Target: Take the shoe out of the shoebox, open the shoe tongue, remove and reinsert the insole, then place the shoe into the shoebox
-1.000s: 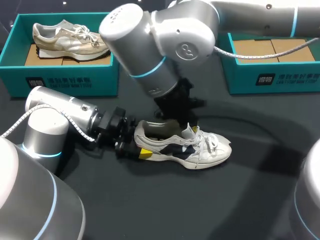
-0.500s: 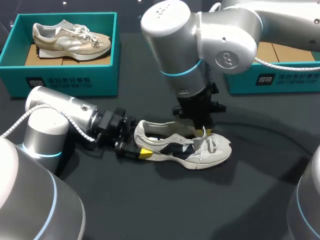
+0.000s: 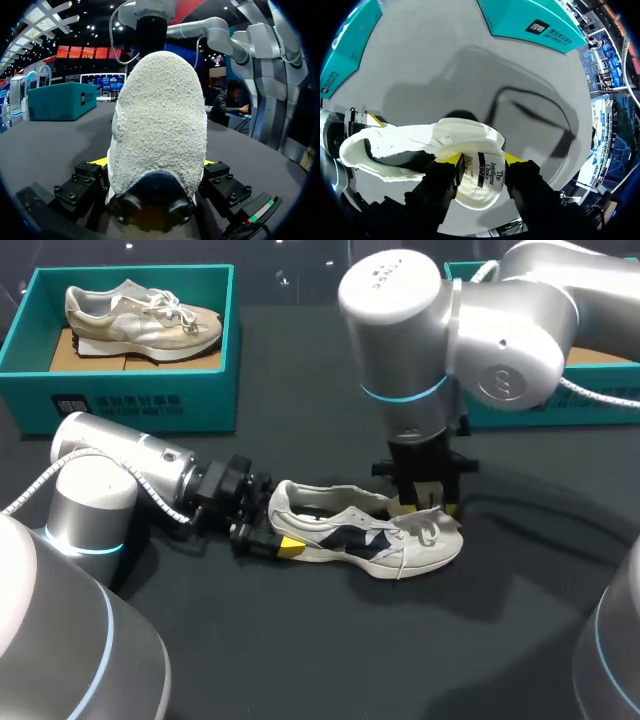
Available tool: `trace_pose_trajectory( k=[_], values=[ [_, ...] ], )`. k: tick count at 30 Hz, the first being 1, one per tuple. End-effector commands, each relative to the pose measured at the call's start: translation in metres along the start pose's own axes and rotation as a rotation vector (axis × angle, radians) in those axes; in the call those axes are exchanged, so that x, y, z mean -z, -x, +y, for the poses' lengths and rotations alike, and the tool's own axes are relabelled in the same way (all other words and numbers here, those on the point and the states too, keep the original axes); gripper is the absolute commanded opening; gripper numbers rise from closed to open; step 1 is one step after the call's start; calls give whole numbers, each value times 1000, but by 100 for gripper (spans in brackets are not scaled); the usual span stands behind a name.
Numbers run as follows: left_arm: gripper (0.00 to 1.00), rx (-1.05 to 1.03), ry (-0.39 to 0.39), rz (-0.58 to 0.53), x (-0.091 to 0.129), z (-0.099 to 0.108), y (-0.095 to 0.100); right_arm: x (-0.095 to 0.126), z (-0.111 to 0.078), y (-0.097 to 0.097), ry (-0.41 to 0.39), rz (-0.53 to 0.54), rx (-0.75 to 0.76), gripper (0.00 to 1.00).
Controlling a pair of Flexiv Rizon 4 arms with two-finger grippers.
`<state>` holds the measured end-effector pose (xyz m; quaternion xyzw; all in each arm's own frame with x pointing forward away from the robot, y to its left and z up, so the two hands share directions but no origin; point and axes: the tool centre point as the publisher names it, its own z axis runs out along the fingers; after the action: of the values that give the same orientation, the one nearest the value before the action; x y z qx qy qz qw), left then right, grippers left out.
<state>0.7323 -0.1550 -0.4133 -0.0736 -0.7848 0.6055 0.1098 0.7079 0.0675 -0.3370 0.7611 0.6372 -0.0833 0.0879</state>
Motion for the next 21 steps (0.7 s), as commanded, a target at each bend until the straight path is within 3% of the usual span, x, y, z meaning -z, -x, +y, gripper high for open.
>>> trace_pose_trajectory(
  k=[1,14,21],
  values=[
    [0,0,1,0,1,4,3,-9,0,13,4,71,3,49],
    [0,0,1,0,1,4,3,-25,-2,41,10,70,43,54],
    [0,0,1,0,1,4,3,-4,-10,55,64,74,128,50]
  ],
)
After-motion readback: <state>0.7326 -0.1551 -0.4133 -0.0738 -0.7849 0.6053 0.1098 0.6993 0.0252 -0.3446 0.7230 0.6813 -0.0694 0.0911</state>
